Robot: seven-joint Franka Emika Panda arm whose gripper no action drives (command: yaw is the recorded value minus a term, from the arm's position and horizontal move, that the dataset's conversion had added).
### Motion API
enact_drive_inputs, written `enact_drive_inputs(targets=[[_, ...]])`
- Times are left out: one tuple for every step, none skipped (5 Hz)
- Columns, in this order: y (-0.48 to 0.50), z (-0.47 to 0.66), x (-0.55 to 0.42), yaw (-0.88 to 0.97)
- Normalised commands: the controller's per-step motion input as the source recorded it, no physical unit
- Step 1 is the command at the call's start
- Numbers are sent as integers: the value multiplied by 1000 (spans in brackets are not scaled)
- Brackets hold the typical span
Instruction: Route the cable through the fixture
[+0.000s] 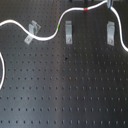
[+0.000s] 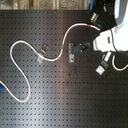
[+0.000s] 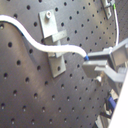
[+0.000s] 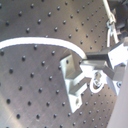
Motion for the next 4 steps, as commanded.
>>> enact_drive_inputs(targets=[[272,187,-45,106],[243,106,-56,66],[-39,26,-314,0],[-100,17,-359,0]])
